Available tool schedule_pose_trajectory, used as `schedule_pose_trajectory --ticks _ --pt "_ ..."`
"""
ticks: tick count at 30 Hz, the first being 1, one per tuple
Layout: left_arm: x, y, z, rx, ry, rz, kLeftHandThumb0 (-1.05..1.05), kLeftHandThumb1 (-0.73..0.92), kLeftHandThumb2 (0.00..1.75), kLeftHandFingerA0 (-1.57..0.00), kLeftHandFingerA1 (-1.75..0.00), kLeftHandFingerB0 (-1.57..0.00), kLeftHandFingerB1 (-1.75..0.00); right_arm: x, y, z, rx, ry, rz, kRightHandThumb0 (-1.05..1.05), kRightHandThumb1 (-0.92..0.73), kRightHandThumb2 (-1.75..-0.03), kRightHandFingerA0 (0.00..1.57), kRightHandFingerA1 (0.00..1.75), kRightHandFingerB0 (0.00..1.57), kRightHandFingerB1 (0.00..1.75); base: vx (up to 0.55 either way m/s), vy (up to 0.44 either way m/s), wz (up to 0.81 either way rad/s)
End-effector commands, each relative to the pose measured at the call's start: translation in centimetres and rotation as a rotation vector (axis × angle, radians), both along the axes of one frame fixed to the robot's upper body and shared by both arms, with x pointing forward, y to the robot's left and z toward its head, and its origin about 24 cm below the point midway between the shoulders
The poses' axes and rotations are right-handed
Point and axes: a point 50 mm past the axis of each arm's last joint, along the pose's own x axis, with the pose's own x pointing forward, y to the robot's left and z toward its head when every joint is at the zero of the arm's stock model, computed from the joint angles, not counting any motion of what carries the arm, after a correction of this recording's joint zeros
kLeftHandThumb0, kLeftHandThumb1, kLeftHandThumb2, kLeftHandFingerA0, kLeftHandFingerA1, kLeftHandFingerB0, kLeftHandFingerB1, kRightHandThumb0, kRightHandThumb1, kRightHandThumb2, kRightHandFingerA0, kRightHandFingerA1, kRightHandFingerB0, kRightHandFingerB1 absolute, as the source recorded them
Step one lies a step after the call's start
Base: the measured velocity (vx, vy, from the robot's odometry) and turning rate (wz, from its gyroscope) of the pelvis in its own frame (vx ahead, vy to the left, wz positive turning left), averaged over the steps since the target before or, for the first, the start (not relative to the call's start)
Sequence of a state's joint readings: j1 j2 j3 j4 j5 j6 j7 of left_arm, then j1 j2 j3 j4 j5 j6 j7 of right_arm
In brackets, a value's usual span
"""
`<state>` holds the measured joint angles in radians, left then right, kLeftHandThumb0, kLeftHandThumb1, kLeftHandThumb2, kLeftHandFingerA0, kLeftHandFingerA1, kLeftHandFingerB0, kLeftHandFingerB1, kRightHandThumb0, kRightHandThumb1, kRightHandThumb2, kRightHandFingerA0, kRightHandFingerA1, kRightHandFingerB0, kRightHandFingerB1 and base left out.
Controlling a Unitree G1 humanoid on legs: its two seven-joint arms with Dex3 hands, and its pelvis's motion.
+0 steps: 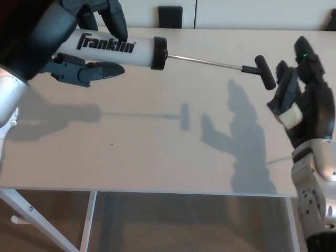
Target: The robot walks towards a desk on which an air pump is kept in the middle. It lifts it up and holds it with its left hand and uses its right hand to compress it by pushing its handle inwards.
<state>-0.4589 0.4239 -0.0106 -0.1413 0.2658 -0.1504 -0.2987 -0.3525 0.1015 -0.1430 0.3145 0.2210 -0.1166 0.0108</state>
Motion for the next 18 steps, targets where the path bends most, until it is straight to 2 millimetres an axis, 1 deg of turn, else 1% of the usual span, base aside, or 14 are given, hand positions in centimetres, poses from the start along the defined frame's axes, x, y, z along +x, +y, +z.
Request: schedule_pose_trajectory --ticks 1,3,6,9,10,11,13,14,15,18 --pt "-0.3 0.6 -0.1 -0.042 0.096 -0.051 0.01 0.65 0.48 -0.65 -1.75 -0.53 -1.62 0.7 -1.0 1.1 0.019 -0.05 0.005 -0.86 -0.76 -1.14 0.0 0.13 0.0 0.12 0.0 0.0 0.0" --pt "-0.4 0.6 -0.1 -0.036 0.1 -0.048 0.01 0.65 0.48 -0.65 -1.75 -0.53 -1.62 0.8 -1.0 1.3 0.022 -0.053 0.011 -0.86 -0.76 -1.14 0.0 0.13 0.0 0.12 0.0 0.0 0.0" --pt "-0.4 0.6 -0.3 -0.033 0.106 -0.048 0.01 0.65 0.48 -0.65 -1.75 -0.52 -1.62 1.0 -0.8 1.6 0.099 -0.049 0.05 -0.9 -0.76 -1.13 0.0 0.09 0.0 0.08 0.0 0.0 0.0" --pt "-0.4 0.7 -0.4 -0.034 0.108 -0.047 0.01 0.65 0.48 -0.65 -1.75 -0.52 -1.62 1.1 -0.8 1.6 0.107 -0.052 0.054 -0.9 -0.76 -1.13 0.0 0.09 0.0 0.08 0.0 0.0 0.0" --pt "-0.4 0.6 -0.5 -0.032 0.111 -0.048 0.0 0.66 0.48 -0.64 -1.75 -0.52 -1.63 1.0 -0.6 1.9 0.152 -0.059 0.073 -0.93 -0.78 -1.13 0.0 0.1 0.0 0.07 0.0 0.0 0.0" --pt "-0.4 0.6 -0.6 -0.036 0.115 -0.053 0.01 0.63 0.52 -0.64 -1.75 -0.51 -1.7 1.0 -0.3 2.2 0.217 -0.057 0.128 -0.94 -0.82 -1.16 0.0 0.08 0.0 0.05 0.0 0.0 0.0" --pt "-0.5 0.6 -0.7 -0.038 0.118 -0.055 0.0 0.63 0.52 -0.63 -1.75 -0.51 -1.7 0.9 -0.1 2.3 0.264 -0.055 0.165 -0.93 -0.83 -1.17 0.0 0.09 0.0 0.06 0.0 0.0 0.0" --pt "-0.5 0.6 -0.7 -0.038 0.119 -0.054 0.0 0.63 0.52 -0.63 -1.75 -0.51 -1.7 0.8 0.0 2.4 0.284 -0.055 0.176 -0.93 -0.83 -1.17 0.0 0.09 0.0 0.06 0.0 0.0 0.0" --pt "-0.5 0.6 -0.8 -0.038 0.12 -0.055 0.0 0.65 0.48 -0.64 -1.75 -0.51 -1.62 0.7 0.2 2.5 0.316 -0.055 0.202 -0.94 -0.85 -1.18 0.0 0.09 0.0 0.05 0.0 0.0 0.0" --pt "-0.5 0.6 -0.9 -0.038 0.121 -0.057 0.0 0.65 0.48 -0.64 -1.75 -0.51 -1.62 0.6 0.3 2.6 0.348 -0.055 0.229 -0.94 -0.85 -1.18 0.0 0.09 0.0 0.05 0.0 0.0 0.0"
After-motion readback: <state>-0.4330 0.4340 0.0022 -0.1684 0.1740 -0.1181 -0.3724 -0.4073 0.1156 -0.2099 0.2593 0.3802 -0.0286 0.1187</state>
